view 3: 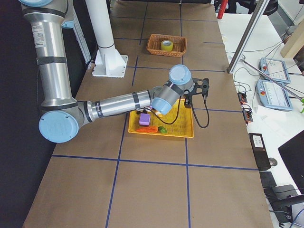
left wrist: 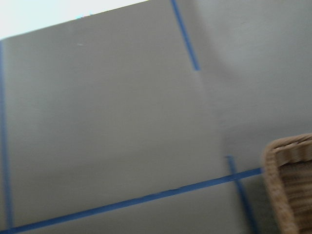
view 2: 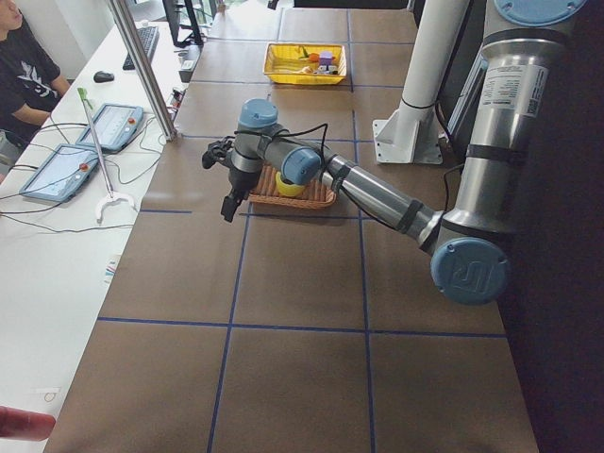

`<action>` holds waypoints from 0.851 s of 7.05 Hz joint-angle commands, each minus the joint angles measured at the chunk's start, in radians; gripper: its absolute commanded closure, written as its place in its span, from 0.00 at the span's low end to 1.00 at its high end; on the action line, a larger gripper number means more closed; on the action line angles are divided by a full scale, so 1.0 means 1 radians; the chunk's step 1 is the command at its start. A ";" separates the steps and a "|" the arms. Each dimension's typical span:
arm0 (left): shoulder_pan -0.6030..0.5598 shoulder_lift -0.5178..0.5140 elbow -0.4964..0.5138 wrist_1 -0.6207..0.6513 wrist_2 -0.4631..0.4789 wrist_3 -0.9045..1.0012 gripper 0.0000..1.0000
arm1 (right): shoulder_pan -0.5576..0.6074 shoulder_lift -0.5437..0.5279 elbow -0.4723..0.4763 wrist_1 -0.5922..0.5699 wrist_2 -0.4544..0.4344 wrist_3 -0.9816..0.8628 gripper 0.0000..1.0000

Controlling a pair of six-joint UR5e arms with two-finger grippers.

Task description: Move tape to another basket

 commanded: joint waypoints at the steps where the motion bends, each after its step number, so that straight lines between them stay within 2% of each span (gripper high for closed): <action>1: -0.209 0.017 0.155 0.024 -0.206 0.242 0.00 | 0.040 -0.111 0.019 -0.254 -0.112 -0.488 0.01; 2: -0.266 0.018 0.252 0.025 -0.239 0.372 0.00 | 0.103 -0.142 0.042 -0.438 -0.125 -0.775 0.01; 3: -0.283 0.017 0.322 0.066 -0.241 0.431 0.00 | 0.182 -0.147 0.108 -0.683 -0.125 -1.007 0.01; 4: -0.284 0.026 0.326 0.158 -0.241 0.467 0.00 | 0.244 -0.179 0.195 -0.890 -0.125 -1.131 0.00; 5: -0.282 0.043 0.331 0.198 -0.241 0.482 0.00 | 0.259 -0.208 0.258 -0.983 -0.125 -1.150 0.01; 6: -0.281 0.041 0.326 0.253 -0.242 0.483 0.00 | 0.258 -0.230 0.259 -0.995 -0.117 -1.144 0.00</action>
